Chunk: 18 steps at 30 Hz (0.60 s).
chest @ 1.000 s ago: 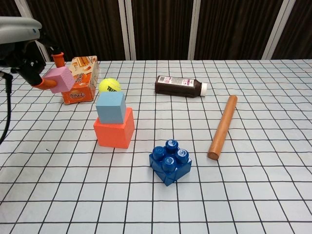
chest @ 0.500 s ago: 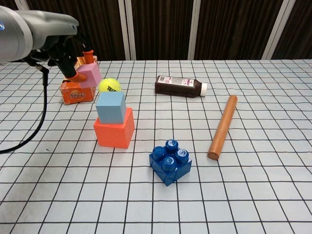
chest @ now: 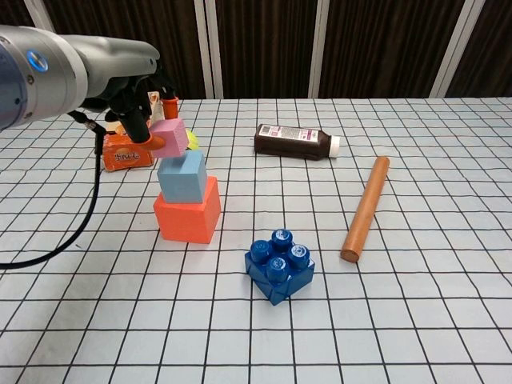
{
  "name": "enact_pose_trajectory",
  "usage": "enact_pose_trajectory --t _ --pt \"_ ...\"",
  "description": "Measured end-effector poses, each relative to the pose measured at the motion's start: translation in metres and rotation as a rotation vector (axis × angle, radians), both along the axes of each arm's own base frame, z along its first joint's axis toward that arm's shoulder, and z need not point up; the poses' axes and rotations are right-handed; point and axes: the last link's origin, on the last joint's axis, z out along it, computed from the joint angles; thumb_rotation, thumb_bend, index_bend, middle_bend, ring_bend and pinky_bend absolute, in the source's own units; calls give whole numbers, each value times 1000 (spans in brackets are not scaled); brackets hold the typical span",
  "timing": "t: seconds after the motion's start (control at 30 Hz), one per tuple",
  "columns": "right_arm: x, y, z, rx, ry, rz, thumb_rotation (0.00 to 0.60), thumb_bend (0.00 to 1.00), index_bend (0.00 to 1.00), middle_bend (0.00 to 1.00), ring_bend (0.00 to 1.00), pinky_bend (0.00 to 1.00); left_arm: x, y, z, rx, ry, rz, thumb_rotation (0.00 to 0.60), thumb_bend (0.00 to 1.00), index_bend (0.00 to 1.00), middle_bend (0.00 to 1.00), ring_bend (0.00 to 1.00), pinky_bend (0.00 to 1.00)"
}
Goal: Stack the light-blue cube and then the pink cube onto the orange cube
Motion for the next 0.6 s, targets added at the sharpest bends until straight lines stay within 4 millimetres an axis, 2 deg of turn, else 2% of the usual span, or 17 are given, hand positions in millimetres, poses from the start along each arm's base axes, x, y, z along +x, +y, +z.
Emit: enact_pose_trajectory --t 0.6 --pt "-2 1 3 -7 -9 -1 600 70 0 42 29 119 4 -2 -10 12 34 -1 600 395 437 823 795 906"
